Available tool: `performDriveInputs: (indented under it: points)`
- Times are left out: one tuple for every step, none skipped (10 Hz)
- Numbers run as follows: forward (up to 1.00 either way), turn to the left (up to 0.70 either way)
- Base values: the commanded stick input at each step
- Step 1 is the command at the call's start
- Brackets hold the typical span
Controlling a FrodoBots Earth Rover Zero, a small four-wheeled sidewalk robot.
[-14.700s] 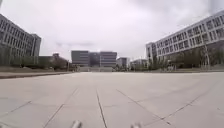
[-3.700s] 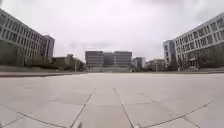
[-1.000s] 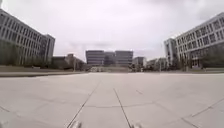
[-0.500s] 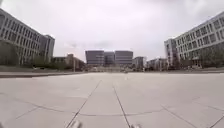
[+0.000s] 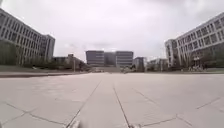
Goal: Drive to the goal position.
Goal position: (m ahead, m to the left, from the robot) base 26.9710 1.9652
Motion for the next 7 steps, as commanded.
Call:
performDriveInputs:
  points:
    - [0.70,0.00]
    - [0.70,-0.01]
    - [0.70,-0.19]
    - [0.70,-0.30]
    - [0.70,-0.22]
    - [0.70,-0.06]
    - [0.70,0.00]
